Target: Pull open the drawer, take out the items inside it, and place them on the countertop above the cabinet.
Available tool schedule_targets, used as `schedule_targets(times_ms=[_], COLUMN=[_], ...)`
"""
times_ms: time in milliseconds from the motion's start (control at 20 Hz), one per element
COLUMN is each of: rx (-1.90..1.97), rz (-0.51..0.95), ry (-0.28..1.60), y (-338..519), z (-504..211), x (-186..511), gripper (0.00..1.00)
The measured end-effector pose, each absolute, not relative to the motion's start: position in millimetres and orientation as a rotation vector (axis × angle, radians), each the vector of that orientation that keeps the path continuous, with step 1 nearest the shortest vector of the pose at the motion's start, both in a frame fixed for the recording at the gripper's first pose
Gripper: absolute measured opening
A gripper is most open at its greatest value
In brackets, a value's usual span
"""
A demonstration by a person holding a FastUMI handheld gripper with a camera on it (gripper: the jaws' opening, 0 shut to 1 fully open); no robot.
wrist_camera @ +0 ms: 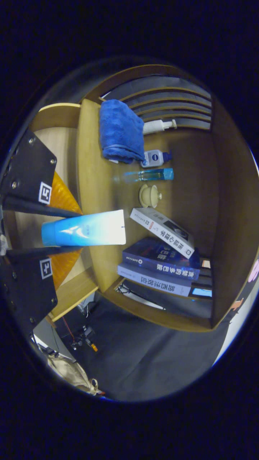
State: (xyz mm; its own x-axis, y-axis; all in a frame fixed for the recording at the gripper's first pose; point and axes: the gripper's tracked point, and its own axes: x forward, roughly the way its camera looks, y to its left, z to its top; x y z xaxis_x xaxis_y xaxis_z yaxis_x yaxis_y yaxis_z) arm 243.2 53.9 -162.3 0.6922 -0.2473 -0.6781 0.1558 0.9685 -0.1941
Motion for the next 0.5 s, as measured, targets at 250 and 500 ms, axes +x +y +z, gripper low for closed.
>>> schedule_targets(times_ms=[250,500], rx=[-0.085,-0.032], rz=[-0.142,-0.069], ry=[0.823,0.868], y=[75,96], z=[-189,-215], x=[280,307], gripper=[0.40,0.41])
